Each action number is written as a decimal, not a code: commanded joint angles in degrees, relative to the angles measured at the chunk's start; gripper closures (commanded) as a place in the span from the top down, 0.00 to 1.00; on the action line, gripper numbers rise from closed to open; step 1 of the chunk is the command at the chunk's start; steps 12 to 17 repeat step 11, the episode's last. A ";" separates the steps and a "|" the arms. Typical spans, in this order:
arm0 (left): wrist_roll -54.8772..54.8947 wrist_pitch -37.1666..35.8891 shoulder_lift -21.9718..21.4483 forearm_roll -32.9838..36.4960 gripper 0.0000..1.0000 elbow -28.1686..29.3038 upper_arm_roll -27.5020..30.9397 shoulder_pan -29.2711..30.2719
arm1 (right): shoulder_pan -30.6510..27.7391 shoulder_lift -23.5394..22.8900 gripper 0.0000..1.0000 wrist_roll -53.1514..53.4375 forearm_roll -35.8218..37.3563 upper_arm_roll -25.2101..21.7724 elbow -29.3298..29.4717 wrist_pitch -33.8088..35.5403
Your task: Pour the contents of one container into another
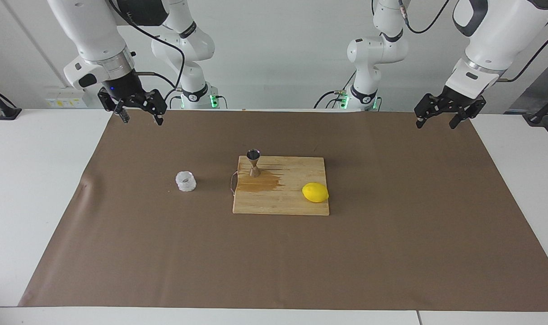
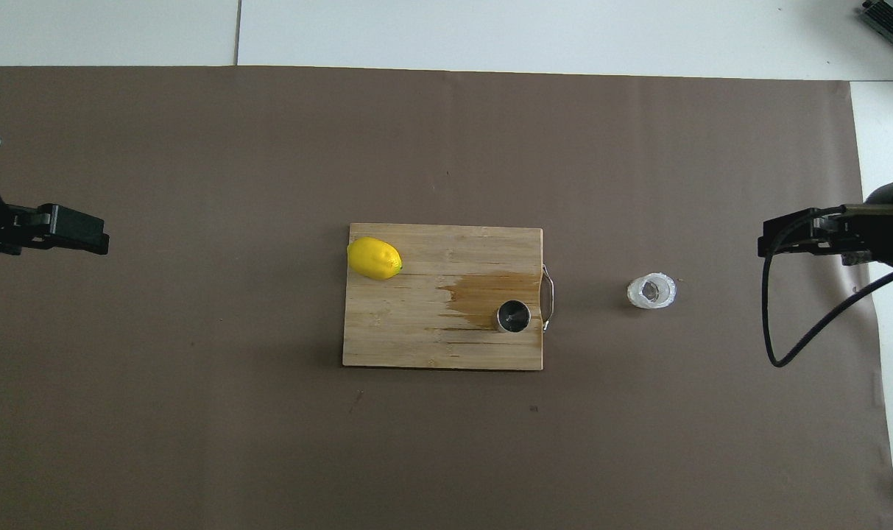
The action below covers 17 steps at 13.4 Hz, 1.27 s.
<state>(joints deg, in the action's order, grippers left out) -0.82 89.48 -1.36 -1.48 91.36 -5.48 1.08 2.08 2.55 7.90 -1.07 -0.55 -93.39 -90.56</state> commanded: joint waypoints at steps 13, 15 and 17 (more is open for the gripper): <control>-0.59 0.26 -0.48 -0.37 1.00 0.66 -0.06 0.23 | -0.06 0.79 1.00 2.12 2.74 1.43 -1.09 0.65; -0.59 0.26 -0.48 -0.37 1.00 0.66 -0.06 0.23 | -0.06 0.79 1.00 2.12 2.74 1.43 -1.09 0.65; -0.59 0.26 -0.48 -0.37 1.00 0.66 -0.06 0.23 | -0.06 0.79 1.00 2.12 2.74 1.43 -1.09 0.65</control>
